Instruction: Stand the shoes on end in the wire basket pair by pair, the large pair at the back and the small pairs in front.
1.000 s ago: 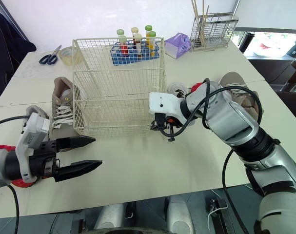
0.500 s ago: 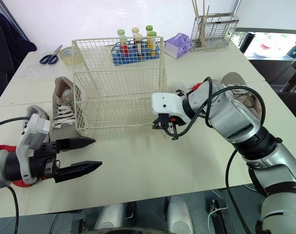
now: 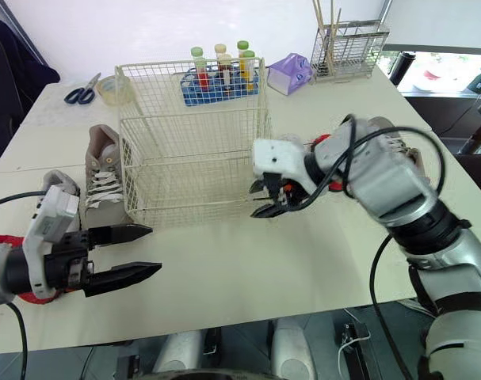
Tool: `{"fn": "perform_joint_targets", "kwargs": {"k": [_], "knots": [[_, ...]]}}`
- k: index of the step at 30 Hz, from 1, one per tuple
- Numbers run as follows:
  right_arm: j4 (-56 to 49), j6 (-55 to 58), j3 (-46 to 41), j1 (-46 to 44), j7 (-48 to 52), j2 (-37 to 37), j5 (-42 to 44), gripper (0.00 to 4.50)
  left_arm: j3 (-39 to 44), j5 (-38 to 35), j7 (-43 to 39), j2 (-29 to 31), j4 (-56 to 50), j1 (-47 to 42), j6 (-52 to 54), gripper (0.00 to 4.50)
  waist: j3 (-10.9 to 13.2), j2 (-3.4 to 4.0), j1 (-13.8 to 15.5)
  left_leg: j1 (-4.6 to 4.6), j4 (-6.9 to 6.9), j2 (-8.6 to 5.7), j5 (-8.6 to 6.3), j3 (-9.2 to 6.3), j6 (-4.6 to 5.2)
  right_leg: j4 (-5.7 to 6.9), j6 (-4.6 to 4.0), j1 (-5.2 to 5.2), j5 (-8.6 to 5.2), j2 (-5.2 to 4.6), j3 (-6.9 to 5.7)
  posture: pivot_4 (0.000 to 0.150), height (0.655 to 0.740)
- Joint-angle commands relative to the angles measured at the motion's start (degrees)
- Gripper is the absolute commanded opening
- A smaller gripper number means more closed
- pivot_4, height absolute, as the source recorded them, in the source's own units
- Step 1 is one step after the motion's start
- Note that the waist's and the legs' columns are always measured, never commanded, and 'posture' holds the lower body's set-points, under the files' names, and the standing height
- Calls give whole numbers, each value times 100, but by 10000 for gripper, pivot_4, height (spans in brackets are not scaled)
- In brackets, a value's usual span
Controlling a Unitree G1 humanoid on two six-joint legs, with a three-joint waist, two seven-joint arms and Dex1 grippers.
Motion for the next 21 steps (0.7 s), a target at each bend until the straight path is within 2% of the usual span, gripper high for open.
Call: {"fn": "perform_joint_targets", "kwargs": {"k": [1, 4, 6, 8, 9, 13, 16, 18, 21], "knots": [[56, 1371, -1515, -574, 297, -111, 1488, 26346, 113, 18, -238, 1, 142, -76, -6, 45000, 1, 0, 3, 0, 0, 0, 0, 0, 0, 0, 0, 0, 0, 0, 0, 1500, 7400], [596, 2169, -2703, -829, 168, 13, 2446, 26346, -200, -129, -253, -27, 251, -409, -57, 45000, 0, -2, 17, 0, 0, 0, 0, -3, 0, 0, -1, 2, 0, 0, -1, 1500, 7400], [1087, 2150, -3350, -748, -451, 139, 2391, 26346, -571, -203, -233, -70, 279, -824, -105, 45000, -7, -14, 25, 1, 0, 0, -1, -3, 0, -3, -2, 5, -1, -1, 0, 1500, 7400], [1422, 1508, -3582, -306, -1338, 160, 1781, 26346, -1037, -146, -226, -159, 282, -1352, -122, 45000, -22, -38, 25, 3, 1, -2, -1, -2, 1, -6, -3, 11, 0, -1, 0, 1500, 7400], [1478, 1247, -3597, 46, -1484, -3, 1586, 26346, -1283, -93, -208, -230, 271, -1631, -132, 45000, -30, -51, 32, 3, 2, -2, -1, 0, 1, -6, -3, 11, 0, -2, 2, 1500, 7400], [1208, 293, -4534, 1838, -2128, -432, 1015, 44278, -2299, 175, -101, -703, 157, -2812, -168, 45000, -32, -54, 187, -3, 3, -10, -4, 7, 11, -8, 16, 11, 10, -3, 10, 1500, 7400], [456, -872, -5223, 3355, -2766, -270, 370, 44840, -2735, 381, -175, -929, 106, -3312, -138, 45000, -28, -34, 220, -4, 2, -13, -5, 18, 16, -1, 47, 2, 27, -2, 21, 1500, 7400], [-265, -843, -5912, 4122, -3385, 225, 261, 44840, -2976, 575, -311, -979, 63, -3585, -135, 45000, -30, -32, 220, 1, -1, -10, -4, 16, 16, 5, 53, 1, 24, 4, 23, 1500, 7400], [-823, -517, -6733, 4757, -4039, 739, 284, 44840, -3174, 585, -362, -1149, 154, -3937, -138, 45000, -30, -30, 225, 10, -1, 3, -3, 0, 13, 6, 54, 7, 23, 26, 24, 1500, 7400]]}}
